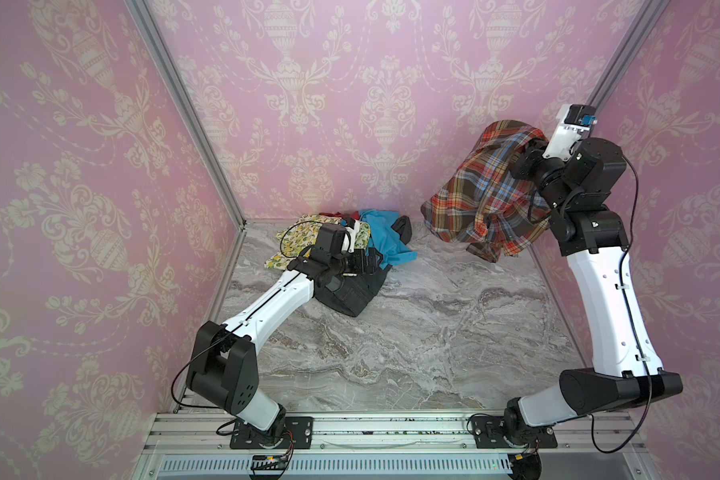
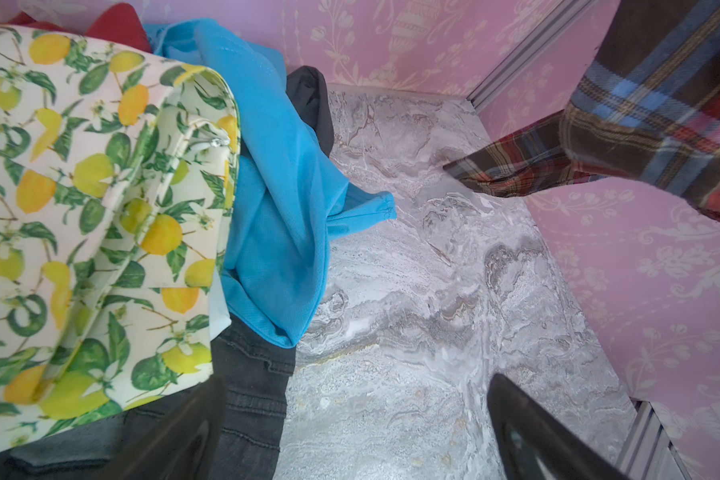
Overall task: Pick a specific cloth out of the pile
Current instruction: 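Pull the plaid shirt from the pile with the right gripper while the left releases, then carry the plaid shirt toward the robot and lower it with the right gripper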
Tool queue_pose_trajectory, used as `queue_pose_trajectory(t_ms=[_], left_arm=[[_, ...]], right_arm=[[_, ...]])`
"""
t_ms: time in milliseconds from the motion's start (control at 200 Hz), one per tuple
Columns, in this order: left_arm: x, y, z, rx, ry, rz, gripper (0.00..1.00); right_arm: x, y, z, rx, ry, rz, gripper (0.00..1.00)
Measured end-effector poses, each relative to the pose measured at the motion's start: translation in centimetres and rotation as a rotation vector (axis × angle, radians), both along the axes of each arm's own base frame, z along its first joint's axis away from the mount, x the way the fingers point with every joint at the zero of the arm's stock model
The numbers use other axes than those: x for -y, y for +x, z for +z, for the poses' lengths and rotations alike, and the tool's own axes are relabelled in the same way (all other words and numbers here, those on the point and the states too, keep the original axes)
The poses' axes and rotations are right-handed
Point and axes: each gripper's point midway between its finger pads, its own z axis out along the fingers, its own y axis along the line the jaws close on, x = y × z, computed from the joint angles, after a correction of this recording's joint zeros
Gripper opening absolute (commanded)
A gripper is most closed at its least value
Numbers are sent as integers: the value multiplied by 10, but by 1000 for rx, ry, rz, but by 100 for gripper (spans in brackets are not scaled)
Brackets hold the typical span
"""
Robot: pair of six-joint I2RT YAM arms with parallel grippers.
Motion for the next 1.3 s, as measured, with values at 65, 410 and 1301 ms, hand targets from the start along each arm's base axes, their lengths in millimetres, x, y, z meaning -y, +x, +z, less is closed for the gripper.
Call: queue_pose_trajectory(t_ms=[65, 410, 1301], left_arm=[[6, -1, -4, -2, 10, -14, 99], [26, -1, -9, -5, 20, -54, 99], [48, -12, -8, 19, 13, -110, 98]], right_arm=[[10, 1, -13, -35, -8, -24, 0], [34, -57, -55, -144, -44, -118, 0], [56, -131, -275, -718, -27, -266, 0]])
